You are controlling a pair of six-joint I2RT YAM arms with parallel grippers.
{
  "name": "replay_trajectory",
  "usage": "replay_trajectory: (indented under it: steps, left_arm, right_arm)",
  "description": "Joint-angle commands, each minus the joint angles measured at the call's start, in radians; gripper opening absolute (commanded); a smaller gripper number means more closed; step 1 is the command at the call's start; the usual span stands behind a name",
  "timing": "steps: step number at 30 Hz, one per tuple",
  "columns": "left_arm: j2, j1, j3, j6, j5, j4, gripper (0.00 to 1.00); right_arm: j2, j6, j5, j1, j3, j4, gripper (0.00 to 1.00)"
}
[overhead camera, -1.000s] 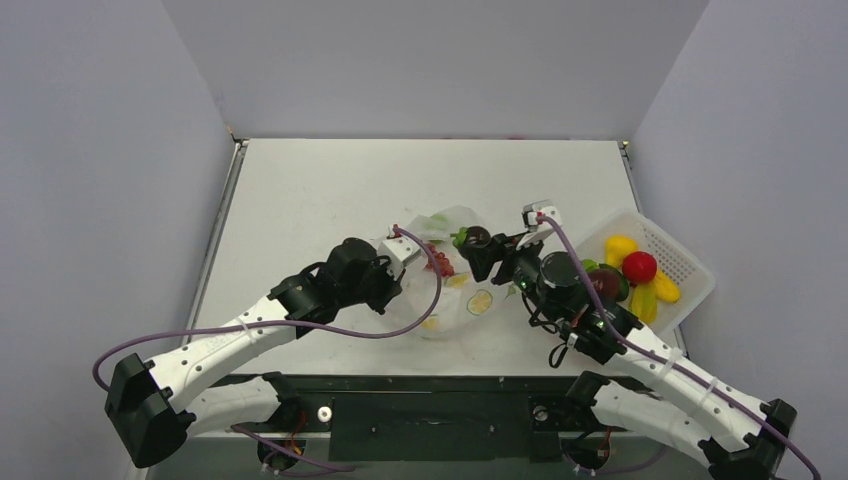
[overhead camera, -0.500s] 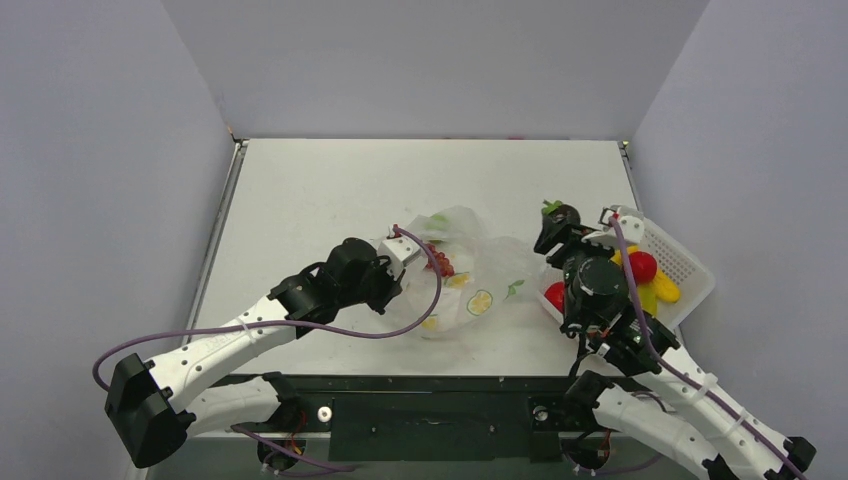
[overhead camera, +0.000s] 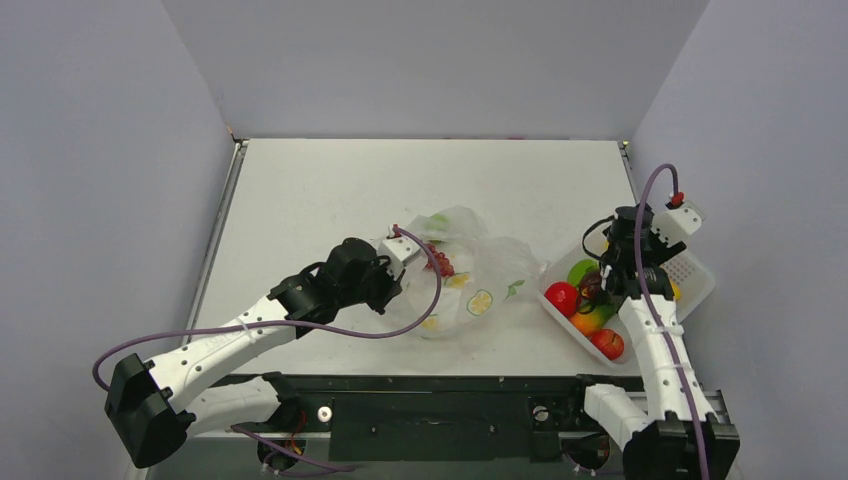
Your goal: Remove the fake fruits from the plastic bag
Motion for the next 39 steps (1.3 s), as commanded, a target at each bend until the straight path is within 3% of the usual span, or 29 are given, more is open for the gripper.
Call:
replay_trajectory:
  steps: [1, 5, 7, 11, 13, 20, 23, 27, 31, 35, 39]
  left_arm:
    - [-0.021, -0.003, 0.048, 0.009, -0.007, 0.017, 0.00]
    - [-0.022, -0.003, 0.048, 0.010, -0.009, 0.016, 0.00]
    - [-0.023, -0.003, 0.049, 0.009, -0.010, 0.016, 0.00]
    - [-0.024, -0.003, 0.049, 0.010, -0.010, 0.014, 0.00]
    - [-0.024, -0.003, 0.048, 0.009, -0.011, 0.014, 0.00]
    - [-0.021, -0.003, 0.049, 0.009, -0.009, 0.014, 0.00]
    - [-0.020, -0.003, 0.049, 0.010, -0.009, 0.016, 0.00]
    - [-0.018, -0.003, 0.049, 0.010, -0.006, 0.014, 0.00]
    - [-0.020, -0.003, 0.049, 0.009, -0.009, 0.014, 0.00]
    - [-0.018, -0.003, 0.050, 0.010, -0.006, 0.016, 0.00]
    - [-0.013, -0.003, 0.050, 0.010, -0.006, 0.016, 0.00]
  right_arm:
    - [0.119, 0.072, -0.249, -0.121, 0.002, 0.004, 0.05]
    - [0.199, 0.060, -0.299, -0.161, -0.005, 0.027, 0.19]
    - [0.213, 0.059, -0.313, -0.172, -0.026, 0.055, 0.35]
    - [0.238, 0.060, -0.337, -0.182, -0.049, 0.078, 0.55]
    - [0.244, 0.061, -0.349, -0.182, -0.047, 0.074, 0.59]
    - [0.172, 0.022, -0.391, -0.180, -0.038, 0.079, 0.67]
    - [0.101, -0.008, -0.405, -0.157, -0.032, 0.080, 0.74]
    - [0.016, -0.069, -0.370, -0.091, -0.011, 0.073, 0.76]
    - [-0.026, -0.152, -0.436, 0.029, 0.021, 0.085, 0.76]
    - [-0.058, -0.185, -0.600, 0.179, 0.013, 0.163, 0.75]
    - [-0.113, -0.202, -0.666, 0.422, -0.015, 0.280, 0.74]
